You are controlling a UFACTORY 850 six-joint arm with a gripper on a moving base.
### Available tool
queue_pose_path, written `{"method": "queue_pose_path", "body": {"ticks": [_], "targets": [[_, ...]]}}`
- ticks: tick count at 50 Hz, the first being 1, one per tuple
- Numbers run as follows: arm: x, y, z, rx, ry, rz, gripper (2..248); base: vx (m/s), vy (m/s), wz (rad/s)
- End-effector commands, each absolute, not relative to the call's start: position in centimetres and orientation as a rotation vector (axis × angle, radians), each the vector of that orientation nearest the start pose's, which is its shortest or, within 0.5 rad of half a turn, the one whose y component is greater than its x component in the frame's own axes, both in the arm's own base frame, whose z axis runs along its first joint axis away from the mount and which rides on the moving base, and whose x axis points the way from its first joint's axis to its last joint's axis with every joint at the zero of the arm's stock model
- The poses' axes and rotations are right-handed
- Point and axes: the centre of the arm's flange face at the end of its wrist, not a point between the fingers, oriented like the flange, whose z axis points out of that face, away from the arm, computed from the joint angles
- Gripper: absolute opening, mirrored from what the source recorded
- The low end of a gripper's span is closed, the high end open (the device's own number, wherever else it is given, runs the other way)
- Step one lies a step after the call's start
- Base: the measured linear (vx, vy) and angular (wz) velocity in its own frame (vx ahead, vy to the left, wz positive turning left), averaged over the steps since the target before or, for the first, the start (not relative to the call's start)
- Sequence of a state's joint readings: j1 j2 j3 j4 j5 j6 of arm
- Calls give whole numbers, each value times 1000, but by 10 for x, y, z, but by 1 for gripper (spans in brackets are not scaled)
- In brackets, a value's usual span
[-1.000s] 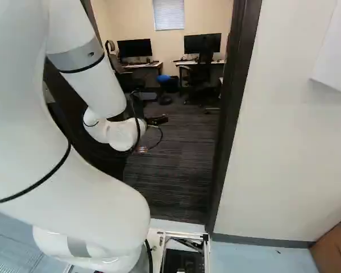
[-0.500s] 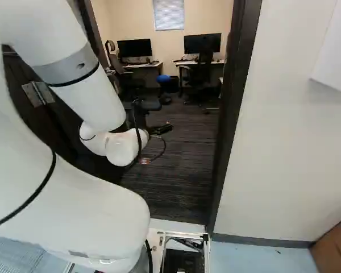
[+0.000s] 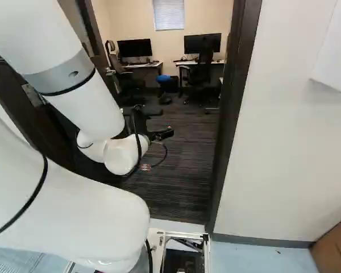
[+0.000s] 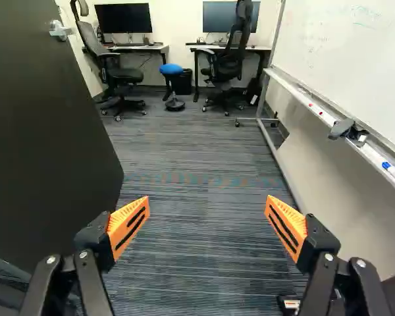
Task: Open the door and move inside
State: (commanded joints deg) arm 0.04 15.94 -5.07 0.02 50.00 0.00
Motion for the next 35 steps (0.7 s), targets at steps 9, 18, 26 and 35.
{"method": "queue_pose_path", "body": {"ticks": [9,18,26,35], "targets": [[270,0,366,-2558,0,-1824,247,0,0,0],[270,0,366,-2558,0,-1824,247,0,0,0],[270,0,366,-2558,0,-1824,247,0,0,0],[270,0,366,-2558,0,-1824,247,12,1,4]]}}
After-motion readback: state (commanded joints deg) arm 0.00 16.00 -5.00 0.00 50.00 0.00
